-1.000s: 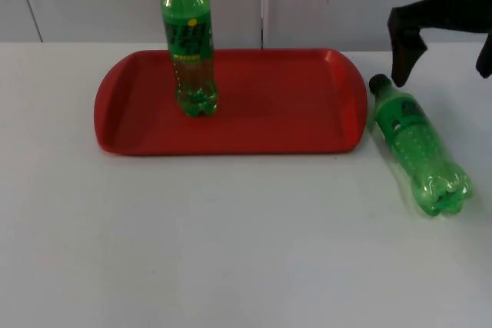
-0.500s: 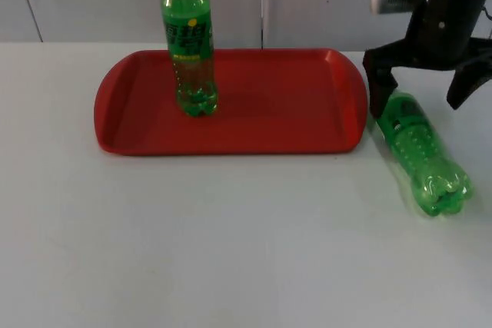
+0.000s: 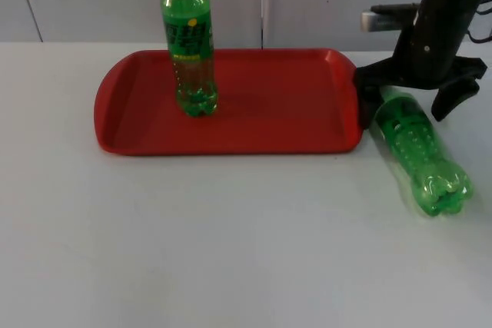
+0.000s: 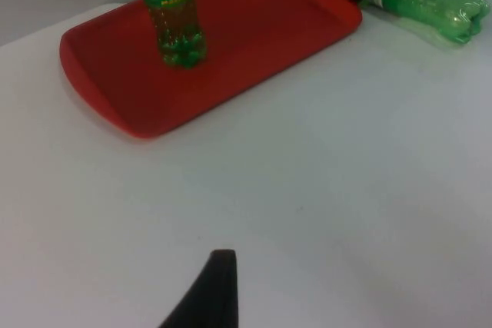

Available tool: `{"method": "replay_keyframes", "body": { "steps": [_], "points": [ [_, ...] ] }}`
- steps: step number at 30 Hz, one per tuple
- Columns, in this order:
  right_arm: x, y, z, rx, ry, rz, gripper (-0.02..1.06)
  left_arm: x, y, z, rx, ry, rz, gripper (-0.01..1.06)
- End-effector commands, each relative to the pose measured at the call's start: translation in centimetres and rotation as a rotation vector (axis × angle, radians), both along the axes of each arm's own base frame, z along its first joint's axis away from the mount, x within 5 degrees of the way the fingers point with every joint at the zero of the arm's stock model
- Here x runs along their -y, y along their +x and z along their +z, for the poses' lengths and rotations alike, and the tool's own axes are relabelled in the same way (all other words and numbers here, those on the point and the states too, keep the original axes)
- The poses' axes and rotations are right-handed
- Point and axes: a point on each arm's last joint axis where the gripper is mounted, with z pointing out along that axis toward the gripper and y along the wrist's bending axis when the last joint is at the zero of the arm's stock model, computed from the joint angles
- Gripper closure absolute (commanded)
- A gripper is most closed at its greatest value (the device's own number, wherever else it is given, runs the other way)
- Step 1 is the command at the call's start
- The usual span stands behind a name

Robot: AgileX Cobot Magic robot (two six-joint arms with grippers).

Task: Place the bottle upright on the tray.

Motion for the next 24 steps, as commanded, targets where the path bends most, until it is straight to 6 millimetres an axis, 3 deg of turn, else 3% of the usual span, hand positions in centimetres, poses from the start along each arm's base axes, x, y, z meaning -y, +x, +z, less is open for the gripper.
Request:
{"method": "replay_keyframes", "body": {
  "steps": [1,9,16,24],
  "points": [
    [0.0,0.2,0.1,0.015,0.011,0.004,0.01,0.0,0.0,-0.1,0.002,-0.008,-0.001,0.0],
    [1.0,0.4,-0.9,-0.031,0.051,-0.042,0.05,0.0,0.0,-0.1,0.002,-0.008,-0.001,0.0],
    [1.1,0.1,-3.2,-0.097,0.031,-0.042,0.05,0.0,0.0,-0.1,0.002,-0.008,-0.001,0.0],
    [1.1,0.0,-3.5,-0.11,0.028,-0.042,0.07,0.0,0.0,-0.1,0.002,-0.008,-0.001,0.0]
  ]
}}
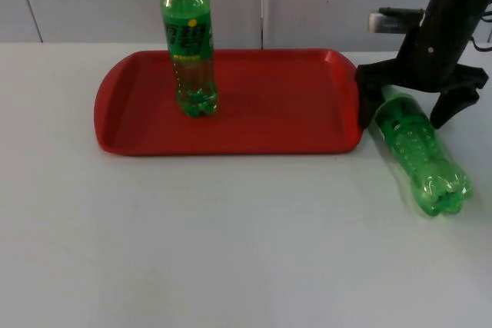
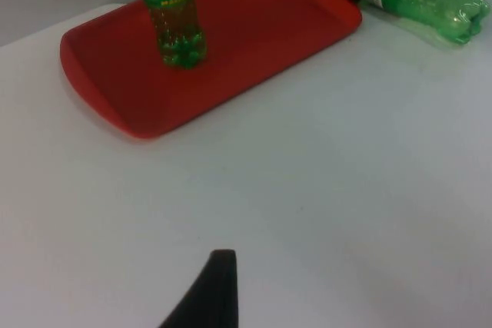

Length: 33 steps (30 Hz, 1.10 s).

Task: Place the bottle upright on the tray.

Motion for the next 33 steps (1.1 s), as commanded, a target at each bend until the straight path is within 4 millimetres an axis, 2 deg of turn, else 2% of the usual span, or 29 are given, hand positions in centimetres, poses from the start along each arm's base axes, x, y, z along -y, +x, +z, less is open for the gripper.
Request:
{"method": "replay_keyframes", "body": {
  "steps": [1,6,20,27,33],
  "points": [
    [0.4,-0.3,-2.2,-0.058,-0.04,0.013,0.1,0.0,0.0,-0.1,0.002,-0.008,-0.001,0.0],
    [1.0,-0.4,-2.1,-0.073,-0.078,0.034,0.19,0.0,0.0,-0.1,0.002,-0.008,-0.001,0.0],
    [2.1,-0.3,-2.1,-0.07,-0.146,-0.005,0.19,0.0,0.0,-0.1,0.002,-0.008,-0.001,0.0],
    [1.3,-0.1,-2.2,-0.053,-0.062,-0.03,0.19,0.0,0.0,-0.1,0.002,-0.008,-0.001,0.0],
    [1.3,-0.2,-2.5,-0.066,-0.064,-0.077,0.21,0.0,0.0,-0.1,0.002,-0.008,-0.001,0.0]
  ]
}}
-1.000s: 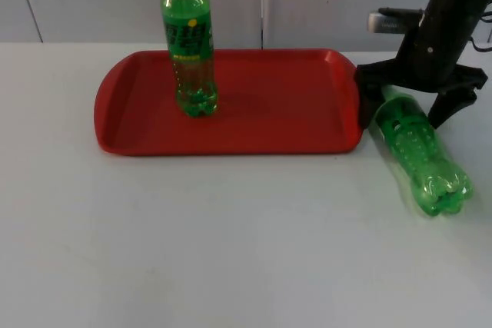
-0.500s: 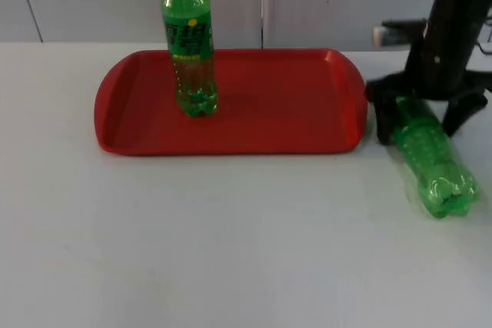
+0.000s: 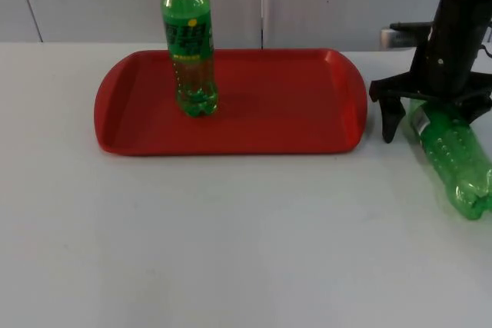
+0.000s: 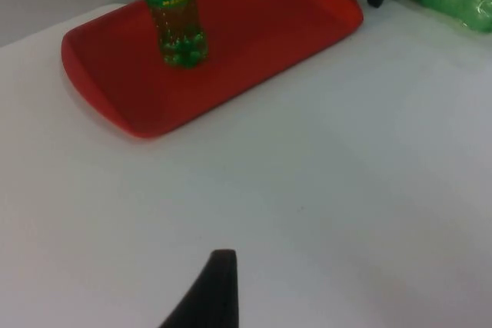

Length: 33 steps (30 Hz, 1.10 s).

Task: Place the bottle upright on the tray.

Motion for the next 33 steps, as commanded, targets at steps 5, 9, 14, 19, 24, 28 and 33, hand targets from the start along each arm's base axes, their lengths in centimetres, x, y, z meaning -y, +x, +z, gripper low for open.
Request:
{"method": "replay_keyframes", "body": {
  "steps": [5,9,14,19,24,28,33],
  "points": [
    [-0.2,-0.3,-1.6,-0.043,0.033,-0.049,0.48,0.0,0.0,-0.1,0.001,-0.009,-0.002,0.0],
    [-0.1,-0.3,-1.6,-0.041,0.027,-0.056,0.87,0.0,0.0,-0.1,0.001,-0.009,-0.002,0.0],
    [-0.2,-0.2,-0.2,-0.01,0.035,-0.053,1.05,0.0,0.0,-0.1,0.001,-0.009,-0.002,0.0],
    [-0.2,-0.1,3.5,0.063,0.054,-0.036,1.05,0.0,0.0,-0.1,0.001,-0.009,-0.002,0.0],
    [-0.1,-0.4,8.9,0.169,0.081,-0.012,1.05,0.0,0.0,-0.1,0.001,-0.009,-0.002,0.0],
    [0.0,-1.1,13.1,0.252,0.108,0.009,1.05,0.0,0.0,-0.1,0.001,-0.009,-0.002,0.0],
    [0.2,-2.1,17.2,0.338,0.122,0.035,1.05,0.0,0.0,-0.1,0.001,-0.009,-0.002,0.0]
  ]
}}
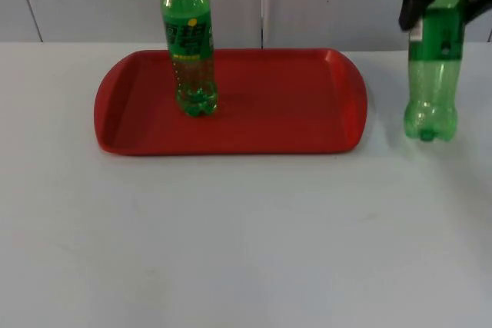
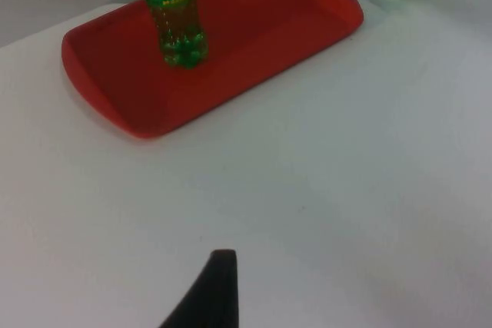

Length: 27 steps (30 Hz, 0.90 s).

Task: Place the bottle upright on the tray.

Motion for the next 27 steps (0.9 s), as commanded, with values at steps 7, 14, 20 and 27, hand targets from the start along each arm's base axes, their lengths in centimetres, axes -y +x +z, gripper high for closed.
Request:
{"method": "replay_keyframes", "body": {
  "steps": [7,14,20,27],
  "points": [
    [0.2,-1.9,6.3,0.147,0.052,0.06,1.05,0.0,0.0,-0.1,0.001,-0.01,-0.003,0.0],
    [-0.4,-3.2,10.0,0.269,0.083,0.106,1.05,0.0,0.0,-0.1,0.001,-0.01,-0.003,0.0],
    [-2.9,-4.6,12.2,0.376,0.07,0.171,1.05,0.0,0.0,-0.1,0.001,-0.01,-0.003,0.0],
    [-5.6,-5.9,13.0,0.421,0.098,0.234,1.05,0.0,0.0,-0.1,0.001,-0.01,-0.003,0.0]
  ]
}}
